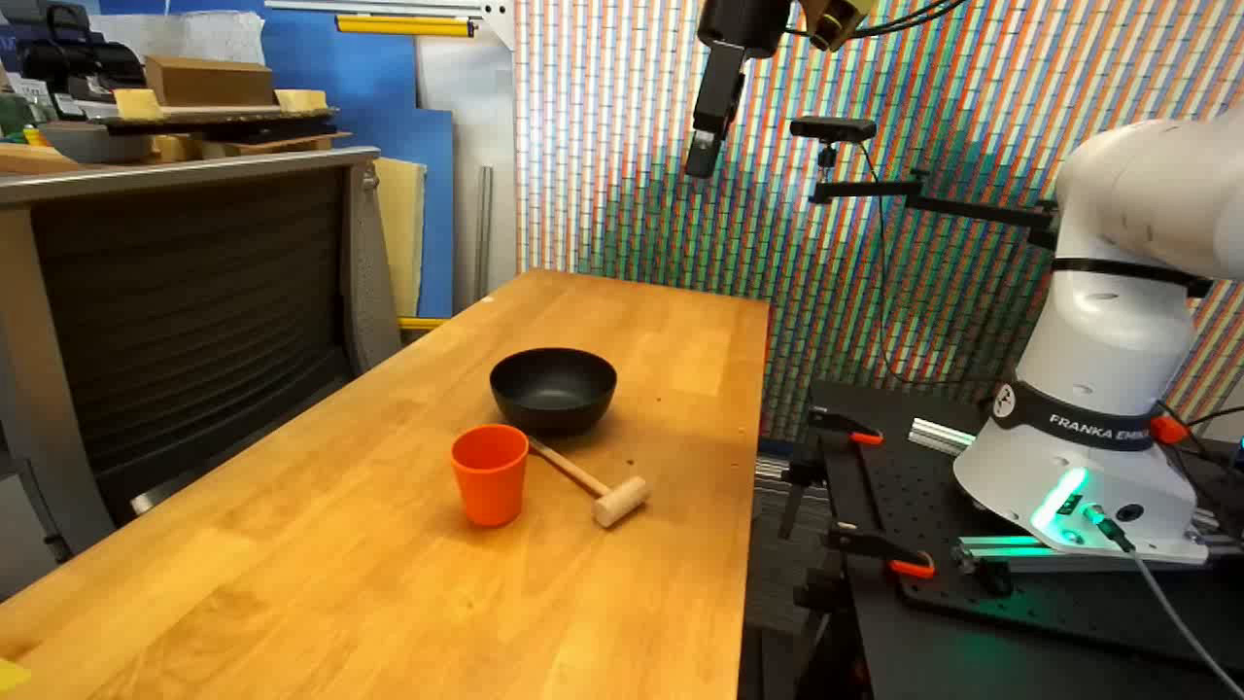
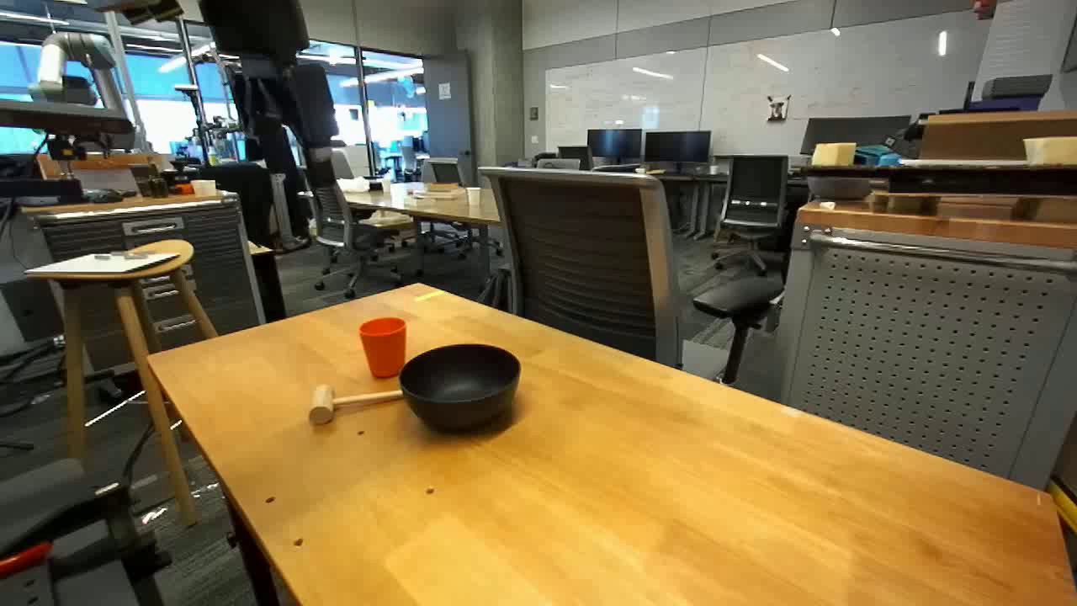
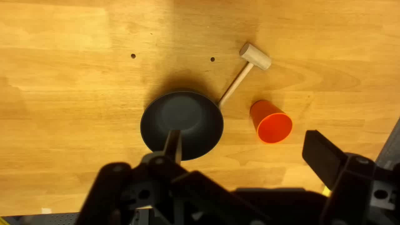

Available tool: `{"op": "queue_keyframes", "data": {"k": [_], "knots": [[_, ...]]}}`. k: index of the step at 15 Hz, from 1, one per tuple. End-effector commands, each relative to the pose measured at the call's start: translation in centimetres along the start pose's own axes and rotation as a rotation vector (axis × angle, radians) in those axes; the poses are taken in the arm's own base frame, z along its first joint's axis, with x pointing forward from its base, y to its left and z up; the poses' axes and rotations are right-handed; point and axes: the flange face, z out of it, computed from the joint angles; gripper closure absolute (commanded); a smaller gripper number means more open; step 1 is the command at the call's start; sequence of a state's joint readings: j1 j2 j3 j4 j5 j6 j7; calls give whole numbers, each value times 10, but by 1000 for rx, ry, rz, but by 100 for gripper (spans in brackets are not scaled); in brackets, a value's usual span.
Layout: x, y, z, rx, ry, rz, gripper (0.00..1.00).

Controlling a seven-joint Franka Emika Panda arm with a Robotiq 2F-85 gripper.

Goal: Place the orange cup in the bowl

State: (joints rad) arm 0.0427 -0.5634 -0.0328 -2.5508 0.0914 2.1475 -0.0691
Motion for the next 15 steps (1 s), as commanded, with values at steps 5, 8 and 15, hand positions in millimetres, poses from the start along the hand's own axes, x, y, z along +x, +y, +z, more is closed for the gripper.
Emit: {"op": "queue_keyframes", "data": {"k": [5,8,15], "knots": [[31,-9,36,39,-44,2,0],[61,-38,86,69,-83,-30,0],[129,-111,202,33,-218,-161,0]]}}
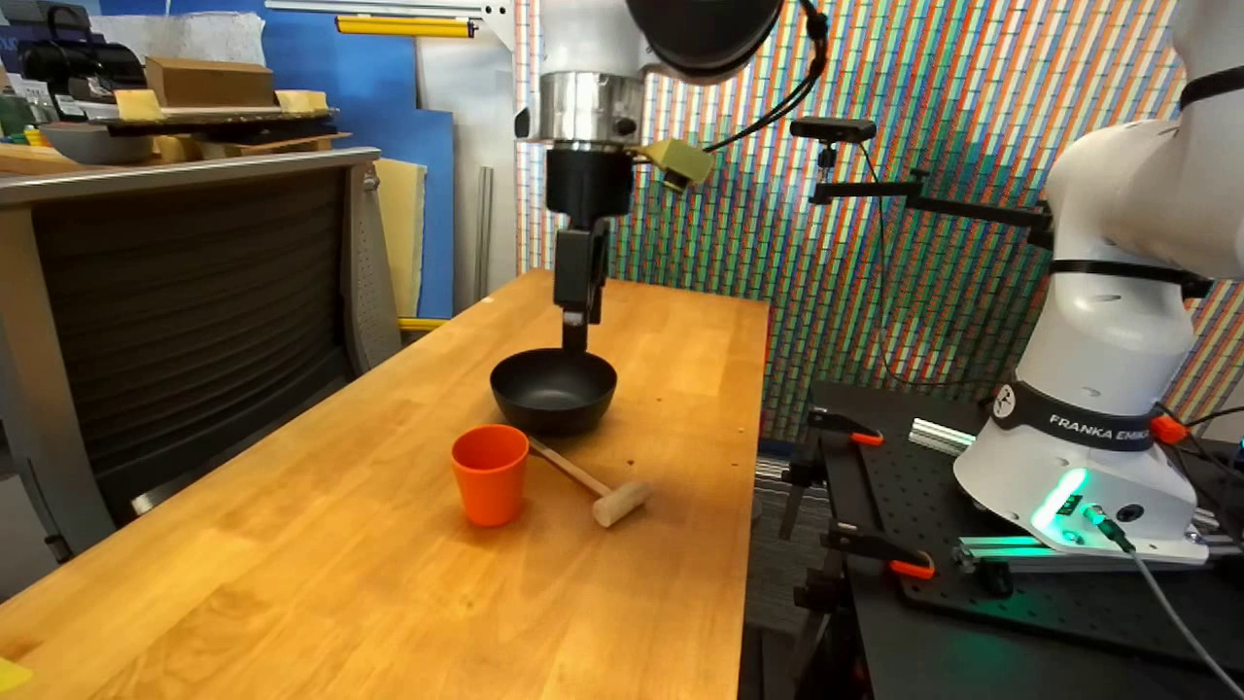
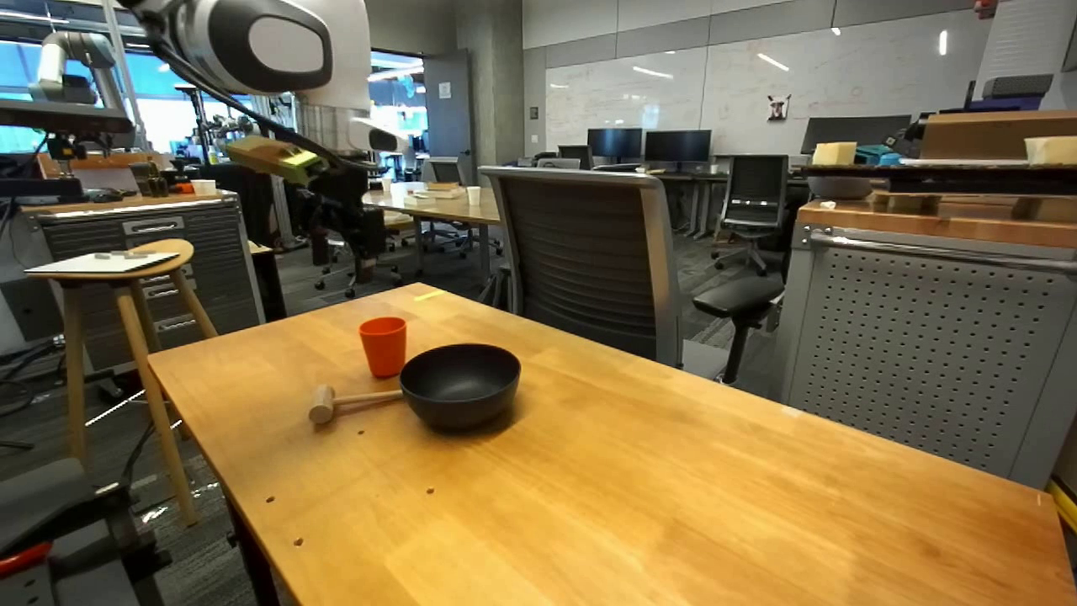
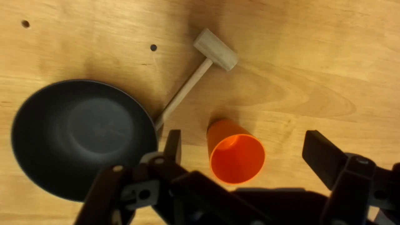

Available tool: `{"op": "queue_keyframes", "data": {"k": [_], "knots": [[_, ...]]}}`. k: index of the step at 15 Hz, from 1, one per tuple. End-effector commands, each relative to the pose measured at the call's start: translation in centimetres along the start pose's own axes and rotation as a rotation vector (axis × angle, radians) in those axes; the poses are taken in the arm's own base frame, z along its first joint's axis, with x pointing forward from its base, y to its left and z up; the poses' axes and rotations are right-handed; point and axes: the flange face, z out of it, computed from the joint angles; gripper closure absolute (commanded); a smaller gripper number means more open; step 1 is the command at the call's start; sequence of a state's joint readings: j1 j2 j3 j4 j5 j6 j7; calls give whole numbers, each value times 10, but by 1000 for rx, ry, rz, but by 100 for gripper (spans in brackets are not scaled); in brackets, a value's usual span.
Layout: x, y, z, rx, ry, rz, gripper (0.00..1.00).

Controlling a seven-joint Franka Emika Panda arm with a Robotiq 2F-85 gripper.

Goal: Place the orange cup in the bowl

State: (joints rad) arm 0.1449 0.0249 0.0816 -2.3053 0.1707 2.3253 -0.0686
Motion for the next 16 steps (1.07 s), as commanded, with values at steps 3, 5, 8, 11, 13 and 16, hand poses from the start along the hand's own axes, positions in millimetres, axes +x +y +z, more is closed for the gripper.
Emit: {"op": "queue_keyframes", "data": {"k": [3,5,8,11,13,16], "knots": [[76,-11,76,-37,-105,-51,0],[90,-9,101,-48,-134,-60,0],[109,-6,130,-69,-152,-70,0],[126,-7,143,-79,-145,-89,25],[132,-8,147,-80,-147,-96,34],[137,-3,145,-65,-147,-85,58]]}}
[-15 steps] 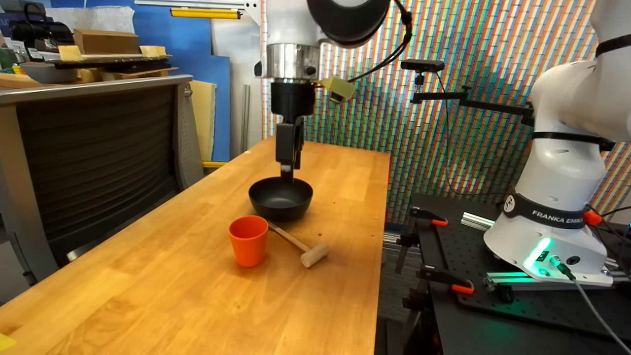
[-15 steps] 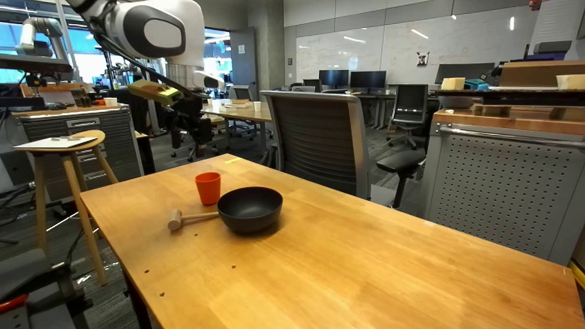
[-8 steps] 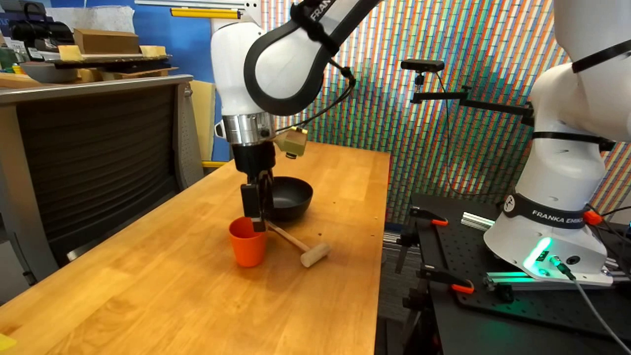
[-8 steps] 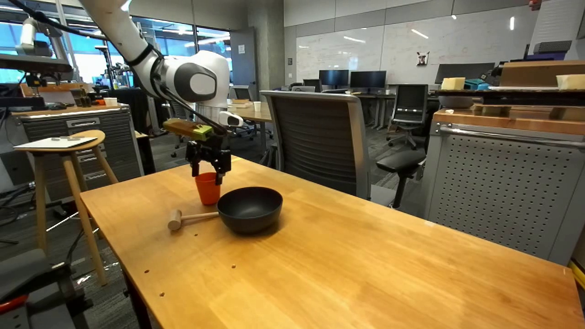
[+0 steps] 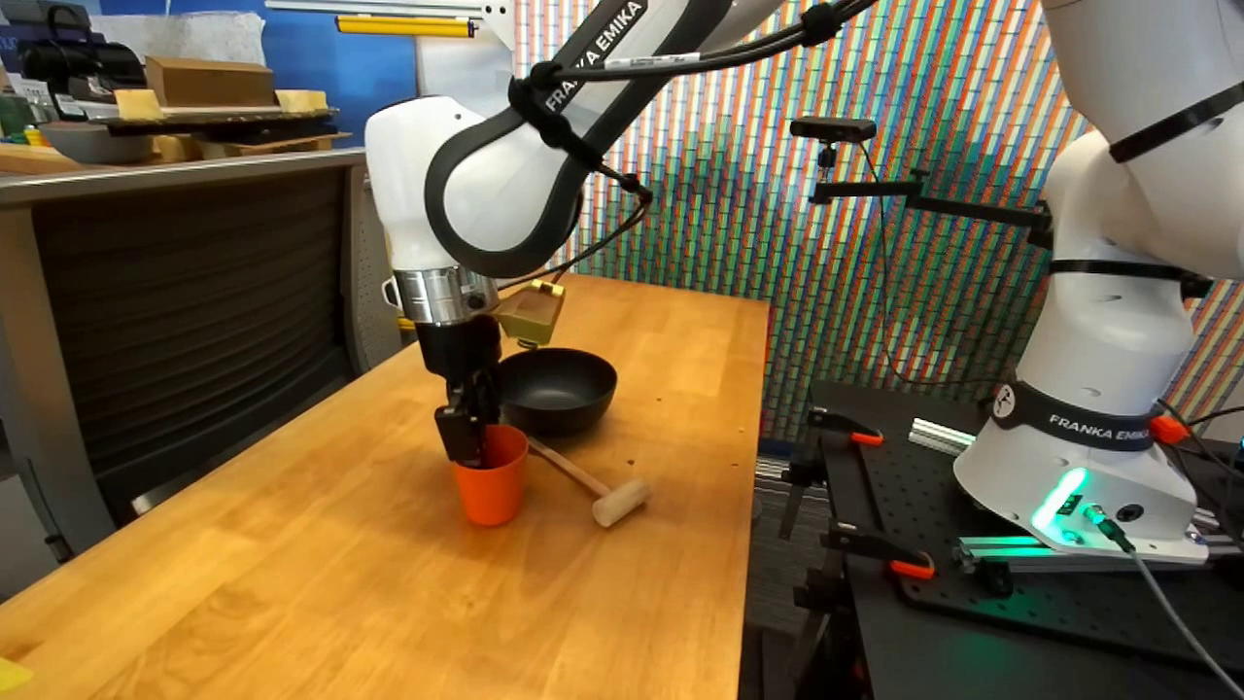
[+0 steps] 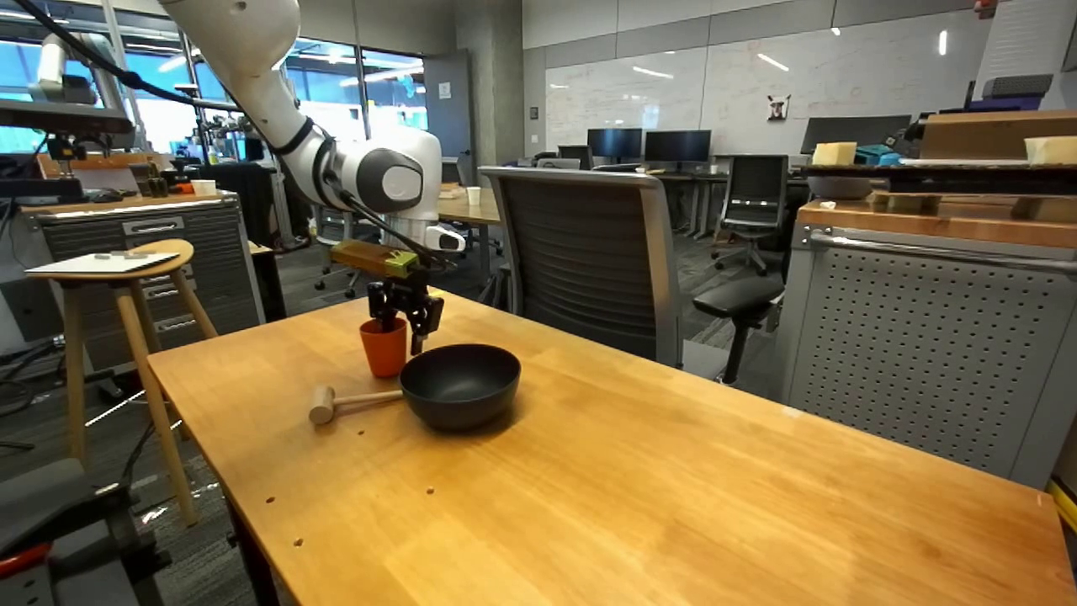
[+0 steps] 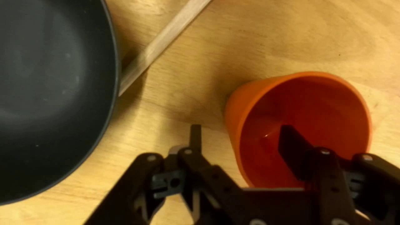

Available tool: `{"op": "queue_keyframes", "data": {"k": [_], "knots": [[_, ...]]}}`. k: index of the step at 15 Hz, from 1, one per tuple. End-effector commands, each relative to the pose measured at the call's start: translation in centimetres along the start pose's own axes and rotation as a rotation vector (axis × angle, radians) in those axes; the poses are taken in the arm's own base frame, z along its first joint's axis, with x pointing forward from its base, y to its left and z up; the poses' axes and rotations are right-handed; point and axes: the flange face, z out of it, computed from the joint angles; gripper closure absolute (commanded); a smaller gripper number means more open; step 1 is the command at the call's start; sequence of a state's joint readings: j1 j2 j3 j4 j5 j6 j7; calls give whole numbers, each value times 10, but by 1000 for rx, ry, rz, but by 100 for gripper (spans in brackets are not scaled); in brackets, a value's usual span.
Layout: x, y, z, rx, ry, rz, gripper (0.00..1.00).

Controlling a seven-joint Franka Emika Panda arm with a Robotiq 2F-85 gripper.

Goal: Place the orange cup in the bowl

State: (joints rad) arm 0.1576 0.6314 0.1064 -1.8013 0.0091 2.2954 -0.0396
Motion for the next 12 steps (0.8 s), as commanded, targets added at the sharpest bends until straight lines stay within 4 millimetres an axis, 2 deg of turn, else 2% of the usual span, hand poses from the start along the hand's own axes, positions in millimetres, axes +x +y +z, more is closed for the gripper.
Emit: {"op": "queue_keyframes", "data": {"k": [1,5,8,12], "knots": [[10,4,-10,-1,-8,16,65],[-8,15,-27,5,-7,48,96],[-27,30,-56,-15,17,85,100],[-69,71,-110,-47,93,220,98]]}}
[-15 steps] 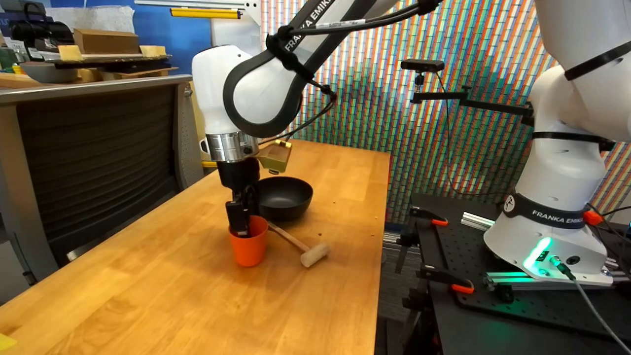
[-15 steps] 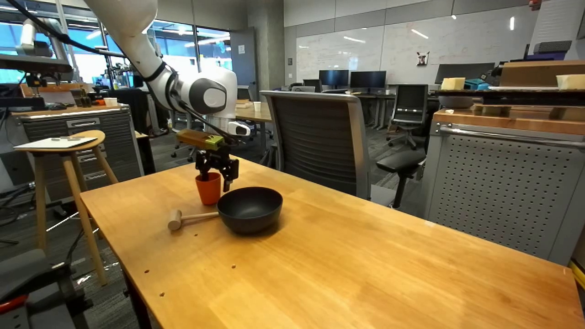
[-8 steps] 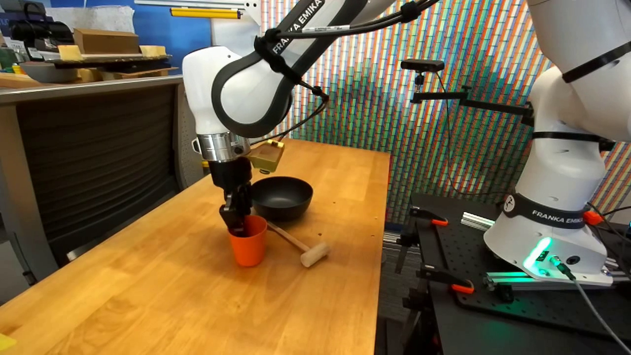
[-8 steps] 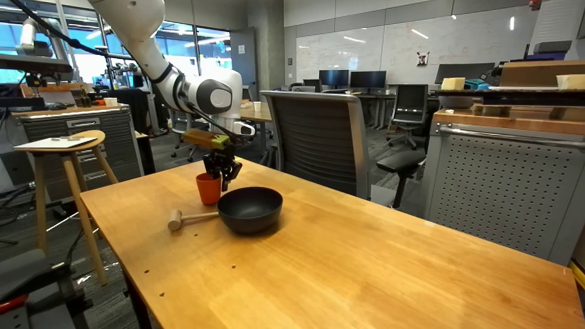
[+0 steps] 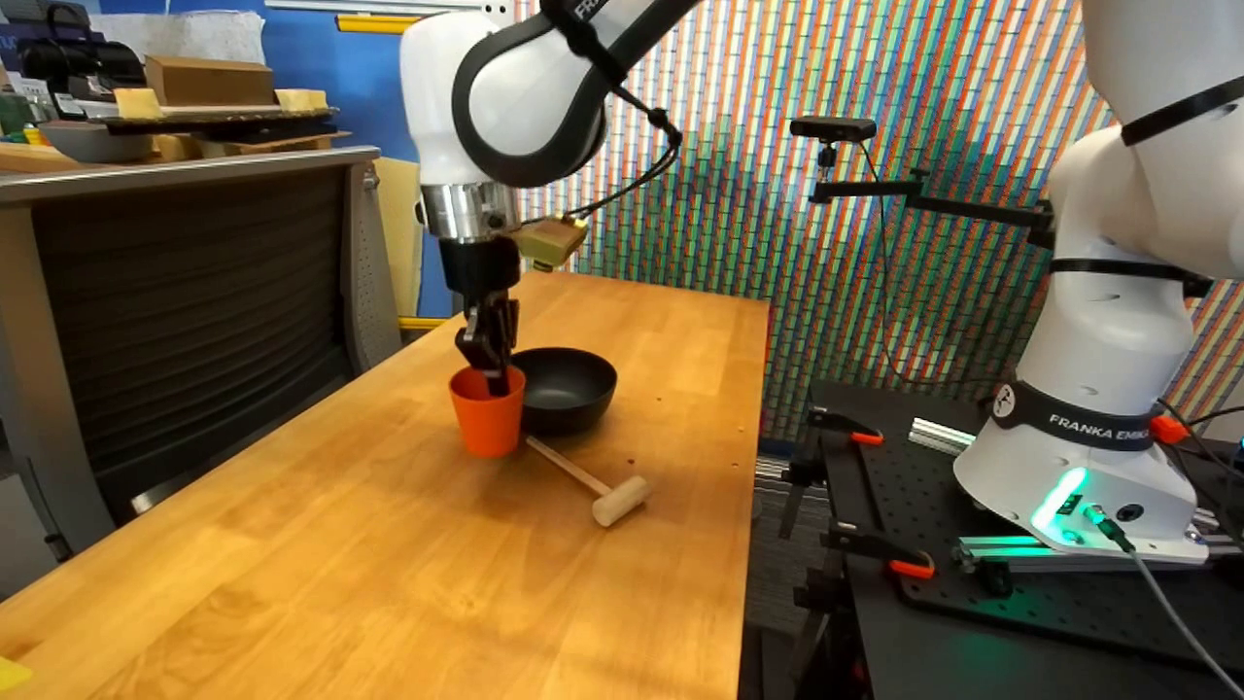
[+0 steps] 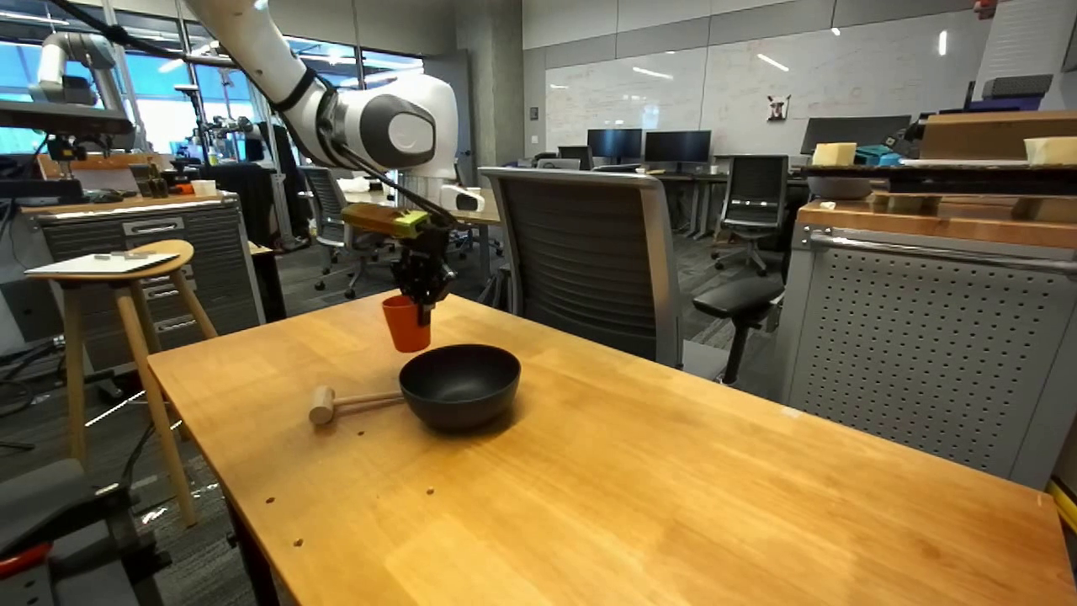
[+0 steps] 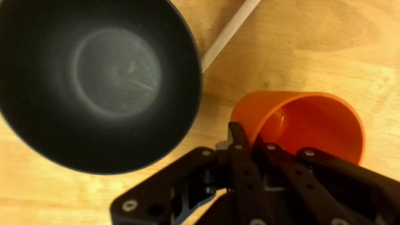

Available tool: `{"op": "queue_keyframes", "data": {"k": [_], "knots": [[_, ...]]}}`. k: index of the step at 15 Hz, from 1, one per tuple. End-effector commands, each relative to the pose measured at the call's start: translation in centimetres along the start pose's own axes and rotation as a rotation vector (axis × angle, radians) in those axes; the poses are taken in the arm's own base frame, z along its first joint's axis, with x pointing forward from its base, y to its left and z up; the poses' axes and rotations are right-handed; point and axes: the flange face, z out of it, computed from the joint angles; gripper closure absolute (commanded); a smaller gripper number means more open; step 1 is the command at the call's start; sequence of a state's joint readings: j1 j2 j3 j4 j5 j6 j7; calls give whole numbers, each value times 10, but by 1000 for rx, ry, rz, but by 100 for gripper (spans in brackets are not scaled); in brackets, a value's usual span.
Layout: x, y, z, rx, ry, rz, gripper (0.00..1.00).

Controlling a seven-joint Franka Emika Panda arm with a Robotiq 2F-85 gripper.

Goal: Place the orange cup in the bowl

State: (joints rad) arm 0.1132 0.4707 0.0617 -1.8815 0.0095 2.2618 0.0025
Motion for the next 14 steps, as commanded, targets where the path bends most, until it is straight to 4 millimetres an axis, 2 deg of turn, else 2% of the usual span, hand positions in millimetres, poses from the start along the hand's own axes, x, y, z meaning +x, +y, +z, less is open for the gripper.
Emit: {"op": "queue_keyframes", "data": {"k": [1,4,7,10,14], "knots": [[-50,43,-56,-28,59,144,98],[-77,88,-68,-48,90,291,98],[-83,118,-57,-44,88,367,98],[-72,127,-33,-23,76,376,98],[-53,121,4,2,48,363,98]]}}
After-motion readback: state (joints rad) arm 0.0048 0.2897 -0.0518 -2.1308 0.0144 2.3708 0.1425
